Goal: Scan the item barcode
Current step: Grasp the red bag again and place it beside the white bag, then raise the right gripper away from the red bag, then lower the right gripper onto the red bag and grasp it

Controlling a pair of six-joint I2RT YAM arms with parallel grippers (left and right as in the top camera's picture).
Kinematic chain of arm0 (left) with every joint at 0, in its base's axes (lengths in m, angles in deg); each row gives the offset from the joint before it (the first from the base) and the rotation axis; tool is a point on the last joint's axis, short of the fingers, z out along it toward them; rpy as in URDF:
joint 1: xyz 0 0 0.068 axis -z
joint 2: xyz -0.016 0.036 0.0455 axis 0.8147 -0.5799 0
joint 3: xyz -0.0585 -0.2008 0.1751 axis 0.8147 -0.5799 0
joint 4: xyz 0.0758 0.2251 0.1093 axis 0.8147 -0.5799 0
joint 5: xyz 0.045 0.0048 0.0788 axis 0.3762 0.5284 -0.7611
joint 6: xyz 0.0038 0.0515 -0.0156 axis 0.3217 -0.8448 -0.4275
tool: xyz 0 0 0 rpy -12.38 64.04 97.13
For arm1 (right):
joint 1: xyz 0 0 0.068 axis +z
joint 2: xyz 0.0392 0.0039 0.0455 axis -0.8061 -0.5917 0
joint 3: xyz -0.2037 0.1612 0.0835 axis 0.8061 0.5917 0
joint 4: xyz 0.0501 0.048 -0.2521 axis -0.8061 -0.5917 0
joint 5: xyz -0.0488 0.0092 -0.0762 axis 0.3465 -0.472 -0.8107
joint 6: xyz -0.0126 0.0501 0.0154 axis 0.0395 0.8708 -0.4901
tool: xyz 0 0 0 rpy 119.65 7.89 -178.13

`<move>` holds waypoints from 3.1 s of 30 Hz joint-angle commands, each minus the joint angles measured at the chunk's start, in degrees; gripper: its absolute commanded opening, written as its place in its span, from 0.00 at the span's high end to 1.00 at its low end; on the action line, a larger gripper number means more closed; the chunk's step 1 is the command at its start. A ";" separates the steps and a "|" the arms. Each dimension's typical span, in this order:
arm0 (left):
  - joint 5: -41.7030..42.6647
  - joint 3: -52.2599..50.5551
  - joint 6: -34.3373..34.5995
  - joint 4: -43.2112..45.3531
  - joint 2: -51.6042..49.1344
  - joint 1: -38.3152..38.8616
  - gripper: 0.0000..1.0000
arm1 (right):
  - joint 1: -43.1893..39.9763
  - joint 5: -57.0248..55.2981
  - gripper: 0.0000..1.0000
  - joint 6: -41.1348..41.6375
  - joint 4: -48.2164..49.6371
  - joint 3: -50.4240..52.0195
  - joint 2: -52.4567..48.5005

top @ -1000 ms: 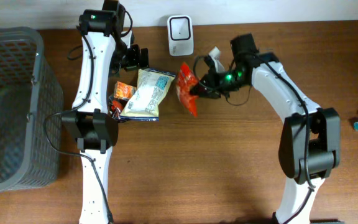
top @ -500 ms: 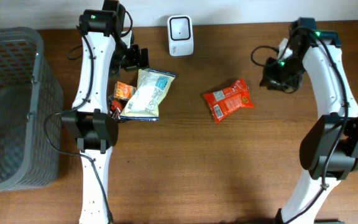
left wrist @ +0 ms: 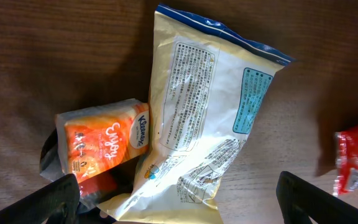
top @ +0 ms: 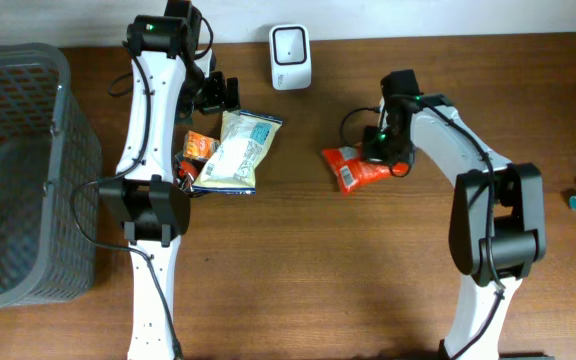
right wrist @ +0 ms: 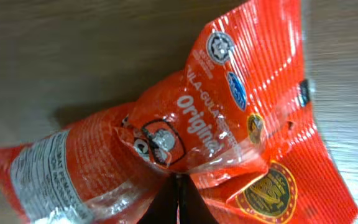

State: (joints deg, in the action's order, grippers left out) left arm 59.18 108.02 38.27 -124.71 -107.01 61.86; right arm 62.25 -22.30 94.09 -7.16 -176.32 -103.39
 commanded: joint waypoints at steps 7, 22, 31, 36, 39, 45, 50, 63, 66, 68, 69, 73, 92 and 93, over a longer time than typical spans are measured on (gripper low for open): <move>-0.39 0.76 -0.31 0.09 0.17 -0.24 0.01 | 10.14 10.14 0.96 13.09 -1.84 -7.41 -0.87; -0.39 0.76 -0.31 0.09 0.17 -0.24 0.01 | 20.33 -4.37 0.96 4.90 -5.66 -6.80 -1.57; -0.39 0.76 -0.31 0.07 0.17 -0.24 0.01 | 20.28 1.55 0.96 5.14 -1.31 -6.03 -1.09; -0.39 0.76 -0.33 0.09 0.17 -0.24 0.01 | 21.55 2.10 0.96 5.14 -8.22 -12.72 -1.29; -0.39 0.76 -0.33 0.09 0.17 -0.24 0.01 | 22.97 0.76 0.96 7.61 -6.99 -10.32 -2.40; -0.39 0.76 -0.31 0.09 0.17 -0.24 0.01 | 25.97 -2.12 0.93 9.84 2.16 -6.32 -5.66; -0.39 0.76 -0.33 0.09 0.17 -0.24 0.01 | 22.12 -3.21 0.78 8.50 -3.21 -13.22 -3.65; -0.39 0.76 -0.31 0.09 0.17 0.02 0.01 | -3.56 -4.04 0.02 6.16 -20.94 -23.37 -3.28; -0.35 0.76 -0.31 0.72 0.17 0.17 0.01 | -4.50 -3.87 0.02 6.19 -21.18 -23.37 -3.28; -0.37 0.76 -0.31 4.44 0.17 0.17 0.01 | -4.48 -3.89 0.02 6.16 -21.09 -23.37 -3.28; -0.39 0.76 -0.28 6.34 0.17 0.00 0.01 | -4.48 -3.91 0.02 6.16 -20.02 -23.37 -3.28; 9.75 0.55 0.31 0.09 -0.17 1.42 0.01 | -4.07 -2.80 0.01 6.14 -20.26 -22.67 -3.28; -9.18 -0.04 4.92 -0.57 -3.78 5.64 0.01 | 6.45 19.26 0.05 -19.91 0.28 -8.35 -6.29; -9.20 -0.61 4.92 -0.57 -3.80 5.64 0.01 | 6.84 20.06 0.05 -22.32 -0.04 -8.35 -6.29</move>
State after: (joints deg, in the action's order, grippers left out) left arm 50.83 108.00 41.70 -125.06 -110.51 67.87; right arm 68.13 -5.18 76.15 -6.79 -185.19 -109.29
